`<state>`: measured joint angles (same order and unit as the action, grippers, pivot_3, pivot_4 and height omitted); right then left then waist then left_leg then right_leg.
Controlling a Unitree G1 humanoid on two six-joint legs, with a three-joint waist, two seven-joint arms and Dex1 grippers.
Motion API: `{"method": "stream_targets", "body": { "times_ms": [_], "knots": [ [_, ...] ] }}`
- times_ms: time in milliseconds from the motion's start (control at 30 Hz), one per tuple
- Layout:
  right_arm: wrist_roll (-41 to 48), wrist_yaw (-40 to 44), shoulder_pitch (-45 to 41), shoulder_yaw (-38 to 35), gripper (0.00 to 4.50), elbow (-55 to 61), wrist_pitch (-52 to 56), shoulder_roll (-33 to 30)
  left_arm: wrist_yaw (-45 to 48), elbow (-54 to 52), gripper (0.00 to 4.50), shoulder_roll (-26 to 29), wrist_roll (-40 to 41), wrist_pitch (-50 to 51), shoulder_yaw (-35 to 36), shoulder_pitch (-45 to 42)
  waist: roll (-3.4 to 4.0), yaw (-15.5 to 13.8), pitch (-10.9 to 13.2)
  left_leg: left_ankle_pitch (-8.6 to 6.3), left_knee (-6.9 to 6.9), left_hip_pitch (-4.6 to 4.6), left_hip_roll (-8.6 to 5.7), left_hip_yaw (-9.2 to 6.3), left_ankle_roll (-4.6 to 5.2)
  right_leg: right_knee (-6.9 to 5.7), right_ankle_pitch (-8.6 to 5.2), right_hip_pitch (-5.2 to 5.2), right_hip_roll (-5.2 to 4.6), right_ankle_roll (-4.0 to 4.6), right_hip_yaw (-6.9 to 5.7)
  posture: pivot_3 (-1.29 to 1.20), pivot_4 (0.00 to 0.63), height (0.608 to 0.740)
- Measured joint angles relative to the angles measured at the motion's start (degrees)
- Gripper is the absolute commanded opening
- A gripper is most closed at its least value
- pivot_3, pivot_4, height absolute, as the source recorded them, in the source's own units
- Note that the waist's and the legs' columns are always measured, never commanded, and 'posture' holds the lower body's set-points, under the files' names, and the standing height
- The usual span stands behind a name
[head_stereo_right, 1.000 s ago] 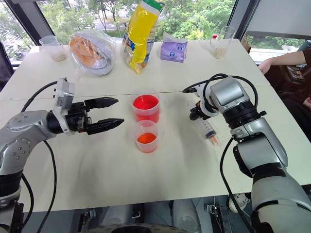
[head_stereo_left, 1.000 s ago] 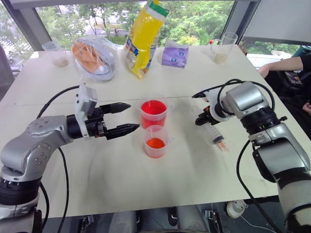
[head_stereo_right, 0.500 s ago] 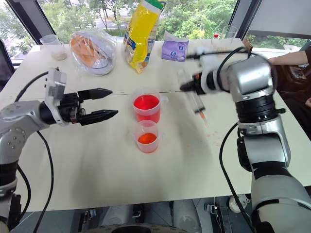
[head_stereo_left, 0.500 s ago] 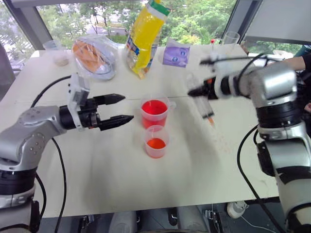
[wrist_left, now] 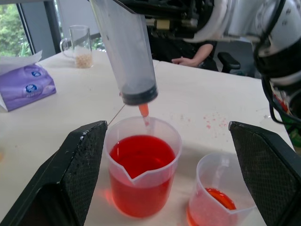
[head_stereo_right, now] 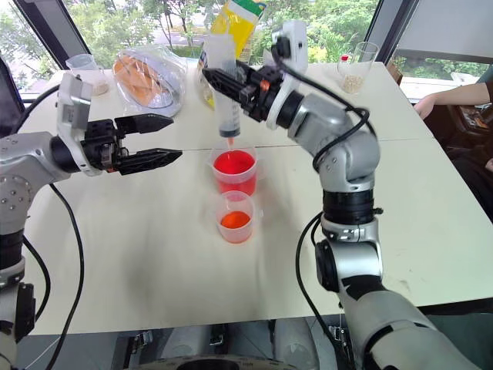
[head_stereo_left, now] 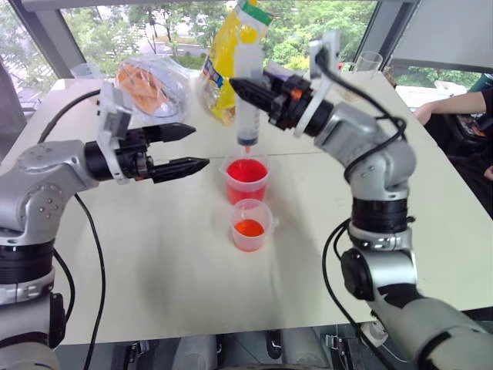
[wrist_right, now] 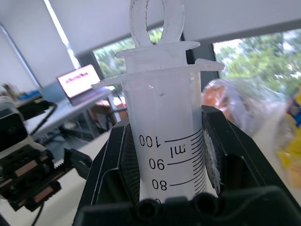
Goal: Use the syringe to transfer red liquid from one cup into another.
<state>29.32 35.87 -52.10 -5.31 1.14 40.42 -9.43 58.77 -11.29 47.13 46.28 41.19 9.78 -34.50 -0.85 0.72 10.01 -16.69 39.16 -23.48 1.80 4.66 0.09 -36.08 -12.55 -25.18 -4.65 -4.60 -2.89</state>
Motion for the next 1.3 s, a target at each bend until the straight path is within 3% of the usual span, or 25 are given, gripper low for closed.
{"method": "stream_targets", "body": {
  "times_ms": [133, 367, 1000, 1100, 1267, 1300],
  "knots": [
    [-2.1, 1.3, 4.5, 2.8, 1.43, -1.0, -7.1, 0.7, -0.4, 0.6, 4.27, -0.4, 0.0, 0.7, -0.1, -2.7, 0.0, 0.2, 0.0, 0.01, -0.01, 0.01, -0.01, -0.01, -0.02, -0.02, 0.0, -0.02, 0.05, 0.0, -0.01, 0.0, 0.15, 0.74],
    [-5.3, 2.3, 9.1, 6.7, 1.43, -3.6, -14.7, 1.7, -2.8, 3.6, 4.27, -6.0, -2.0, 0.4, -2.8, -7.8, 0.0, 0.2, 0.0, 0.03, 0.0, 0.04, -0.01, 0.0, -0.05, -0.04, 0.0, 0.0, 0.06, 0.0, 0.0, 0.0, 0.15, 0.74],
    [-8.5, 3.3, 11.9, 10.6, 1.43, -3.8, -18.3, 1.1, -5.5, 17.0, 4.27, -15.9, -12.5, -5.6, -7.6, -17.7, 0.0, 0.2, 0.0, 0.03, 0.0, 0.04, -0.02, 0.0, -0.05, -0.03, 0.0, -0.01, 0.06, 0.0, 0.0, 0.0, 0.15, 0.74],
    [-8.9, 3.3, 11.9, 10.6, 1.43, -3.8, -18.3, 1.0, -5.4, 17.1, 2.93, -15.9, -12.6, -5.5, -7.6, -17.7, 0.0, 0.2, 0.0, 0.03, 0.0, 0.04, -0.01, -0.01, -0.05, -0.04, 0.0, -0.01, 0.07, 0.0, 0.0, 0.0, 0.15, 0.74],
    [-9.1, 3.3, 11.9, 10.8, 1.43, -3.8, -18.3, 1.0, -4.0, 17.0, 0.29, -15.8, -12.3, -5.0, -7.6, -17.7, 0.0, 0.2, 0.0, 0.03, 0.0, 0.04, -0.01, 0.0, -0.05, -0.04, 0.0, -0.01, 0.06, 0.0, 0.0, 0.0, 0.15, 0.74],
    [-9.2, 3.3, 11.9, 10.9, 1.43, -3.8, -18.4, 1.0, -3.5, 16.8, 0.04, -15.9, -11.8, -4.5, -7.7, -17.7, 0.0, 0.2, 0.0, 0.03, 0.0, 0.04, -0.01, 0.0, -0.05, -0.04, 0.0, 0.0, 0.06, 0.0, 0.0, 0.0, 0.15, 0.74]
  ]
}}
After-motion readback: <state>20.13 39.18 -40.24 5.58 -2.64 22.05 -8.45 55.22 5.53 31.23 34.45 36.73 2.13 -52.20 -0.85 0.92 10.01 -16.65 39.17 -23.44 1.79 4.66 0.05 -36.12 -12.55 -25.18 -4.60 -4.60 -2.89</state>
